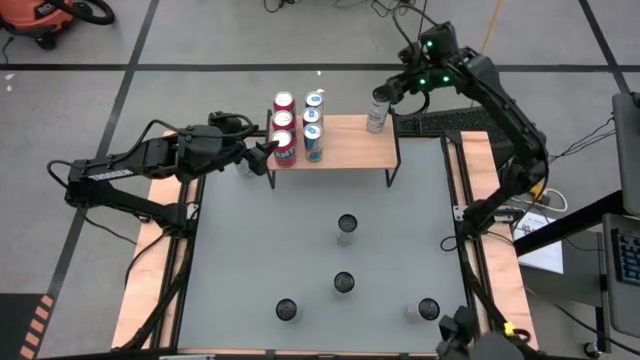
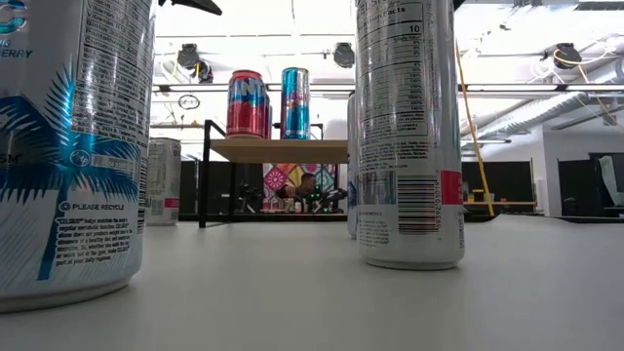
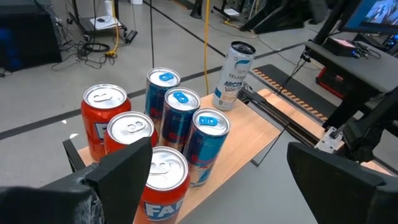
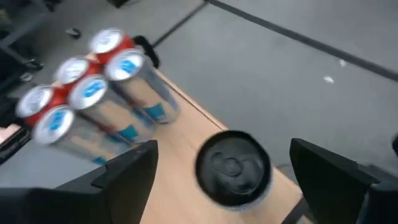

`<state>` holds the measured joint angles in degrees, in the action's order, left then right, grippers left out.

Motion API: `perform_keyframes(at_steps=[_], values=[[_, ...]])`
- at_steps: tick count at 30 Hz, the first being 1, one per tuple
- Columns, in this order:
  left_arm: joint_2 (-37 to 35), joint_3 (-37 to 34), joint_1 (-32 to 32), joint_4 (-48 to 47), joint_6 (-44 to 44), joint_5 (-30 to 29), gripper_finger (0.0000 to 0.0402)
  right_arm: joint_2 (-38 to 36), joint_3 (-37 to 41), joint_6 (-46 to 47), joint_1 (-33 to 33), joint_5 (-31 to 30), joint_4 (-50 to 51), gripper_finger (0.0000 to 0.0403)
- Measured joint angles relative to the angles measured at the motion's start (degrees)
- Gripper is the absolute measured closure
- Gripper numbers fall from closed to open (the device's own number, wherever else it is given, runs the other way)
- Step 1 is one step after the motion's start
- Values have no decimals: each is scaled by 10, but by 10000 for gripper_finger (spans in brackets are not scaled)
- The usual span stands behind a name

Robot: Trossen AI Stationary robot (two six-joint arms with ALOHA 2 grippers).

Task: Place canned beverage on shelf
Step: Put the top right white-blue soda can on the shelf

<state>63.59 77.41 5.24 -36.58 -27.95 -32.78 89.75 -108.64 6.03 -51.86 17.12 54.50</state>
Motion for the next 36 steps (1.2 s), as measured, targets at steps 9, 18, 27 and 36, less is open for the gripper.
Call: perform_keyframes(at_steps=[9, 18, 27, 36], values=[[0, 0, 0, 0, 3, 0, 30, 35, 7, -3, 6, -33, 2, 69], [0, 0, 0, -1, 12, 0, 30, 39, 7, -13, 22, -48, 14, 69], [0, 0, 0, -2, 18, 5, 30, 41, 7, -52, 28, -83, 47, 69], [0, 0, 0, -2, 18, 7, 30, 65, 7, -54, 28, -56, 46, 118]])
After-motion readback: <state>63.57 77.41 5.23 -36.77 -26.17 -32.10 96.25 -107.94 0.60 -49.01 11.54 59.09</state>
